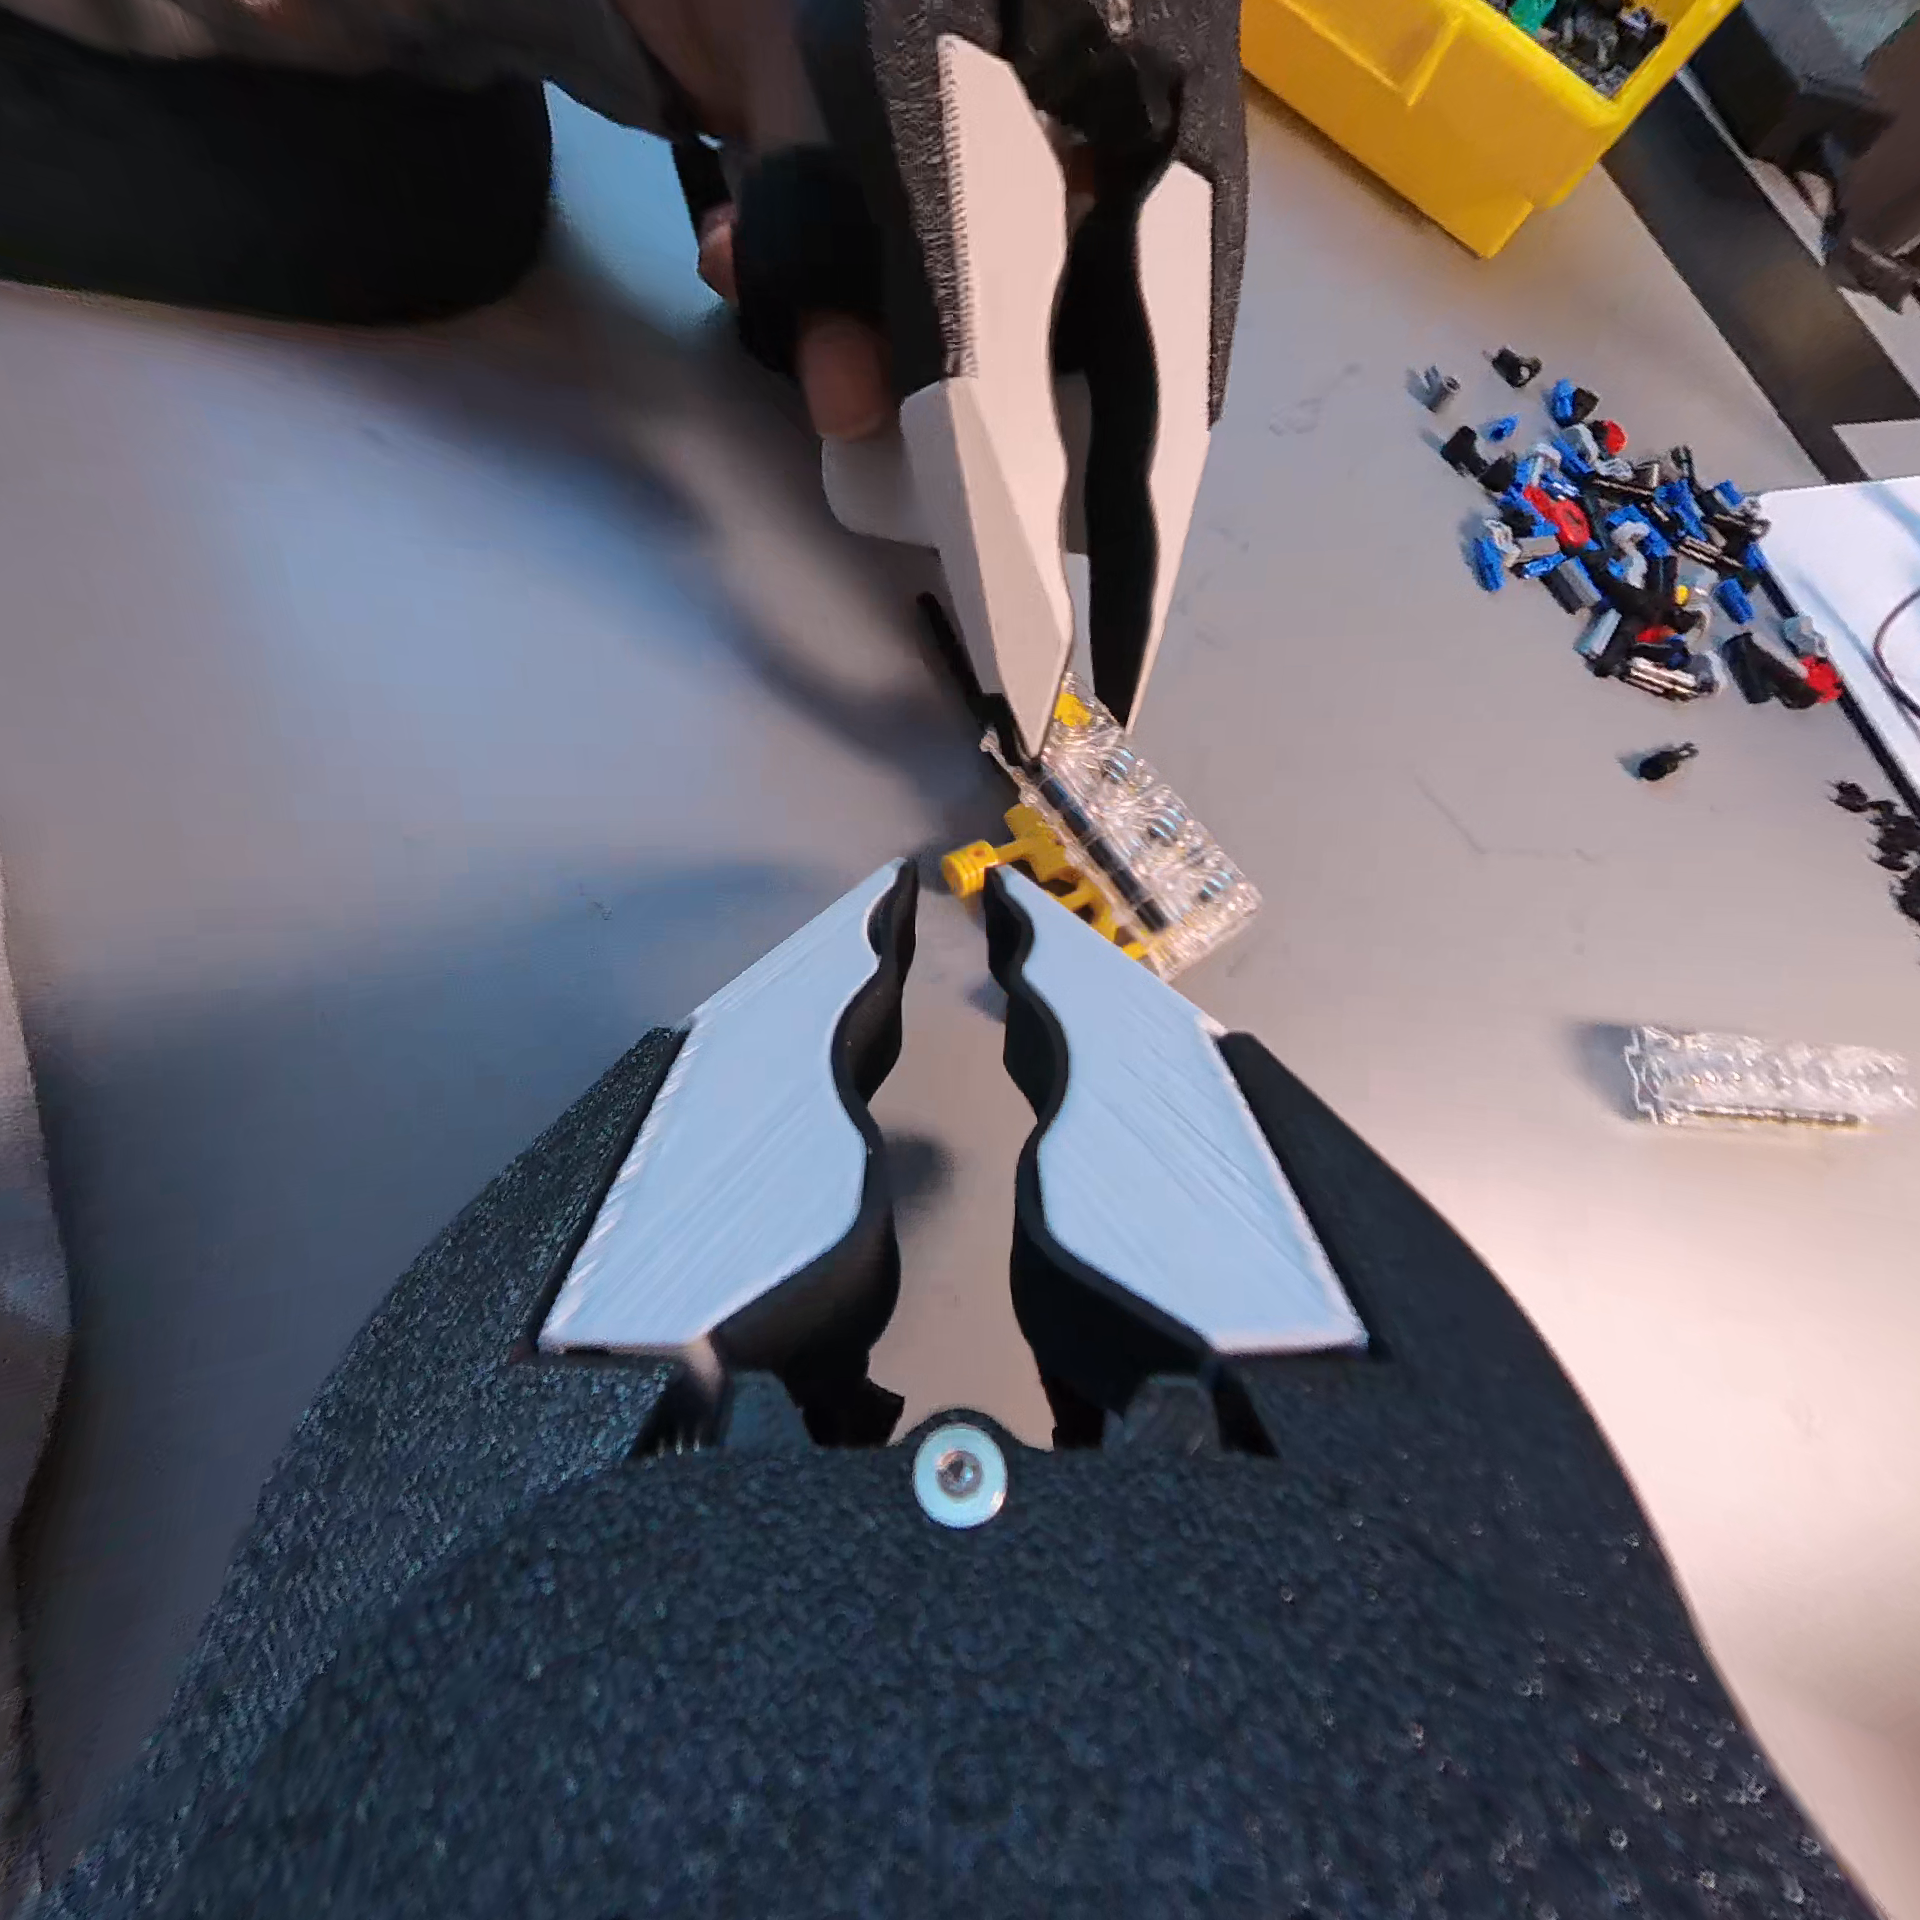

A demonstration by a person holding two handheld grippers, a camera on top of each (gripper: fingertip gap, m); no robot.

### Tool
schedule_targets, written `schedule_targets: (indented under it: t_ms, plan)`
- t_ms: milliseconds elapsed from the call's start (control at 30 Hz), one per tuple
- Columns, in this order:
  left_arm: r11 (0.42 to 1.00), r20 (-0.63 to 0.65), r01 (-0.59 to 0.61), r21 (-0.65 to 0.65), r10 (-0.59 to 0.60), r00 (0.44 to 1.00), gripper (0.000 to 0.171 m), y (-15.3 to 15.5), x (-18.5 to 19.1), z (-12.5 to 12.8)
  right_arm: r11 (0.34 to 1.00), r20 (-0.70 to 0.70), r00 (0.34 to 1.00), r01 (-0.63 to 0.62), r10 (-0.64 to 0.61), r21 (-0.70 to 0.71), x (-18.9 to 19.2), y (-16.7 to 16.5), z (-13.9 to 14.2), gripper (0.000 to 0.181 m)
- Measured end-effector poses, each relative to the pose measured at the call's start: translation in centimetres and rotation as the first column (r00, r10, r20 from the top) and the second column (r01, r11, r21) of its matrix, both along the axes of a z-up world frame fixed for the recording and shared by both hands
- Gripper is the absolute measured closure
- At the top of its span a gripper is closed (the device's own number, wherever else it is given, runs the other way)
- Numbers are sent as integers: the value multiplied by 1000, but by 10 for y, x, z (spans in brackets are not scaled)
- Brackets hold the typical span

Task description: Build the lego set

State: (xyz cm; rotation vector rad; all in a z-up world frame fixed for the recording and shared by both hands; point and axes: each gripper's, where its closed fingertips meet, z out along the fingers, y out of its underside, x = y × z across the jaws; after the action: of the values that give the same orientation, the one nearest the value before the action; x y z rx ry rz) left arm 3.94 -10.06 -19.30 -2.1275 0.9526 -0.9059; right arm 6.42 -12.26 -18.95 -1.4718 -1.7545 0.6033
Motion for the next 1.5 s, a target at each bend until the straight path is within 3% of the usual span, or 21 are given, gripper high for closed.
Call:
schedule_targets:
  t_ms: [100, 267, 667, 867, 1133, 1333, 1500]
  plan:
    - [1000, 7, -12, -14, 12, 1000, 149, 1, -1, 0, 997, 69, 998, 9, -14, 83, -5, 5, -13, 162]
    - [997, 31, -30, -73, 33, 999, 149, 1, -5, 0, 995, 85, 996, 13, -21, 103, -13, 10, -16, 160]
    - [982, 80, -30, -184, 45, 996, 148, 4, -11, -1, 967, 1, 997, 77, -79, 243, -17, 30, -3, 172]
    - [986, 61, -36, -160, 46, 997, 148, 4, -12, -2, 974, 11, 997, 73, -77, 214, -16, 31, -5, 172]
    - [986, 46, -57, -155, 65, 997, 148, 4, -12, -2, 990, 86, 989, 129, -124, -63, -15, 23, -16, 162]
    - [976, 68, -96, -194, 110, 992, 148, 6, -16, -2, 976, 104, 975, 206, -198, -69, -19, 32, -18, 171]
    - [968, 84, -107, -226, 128, 988, 148, 6, -19, -1, 975, 24, 977, 215, -214, -60, -25, 34, -4, 173]
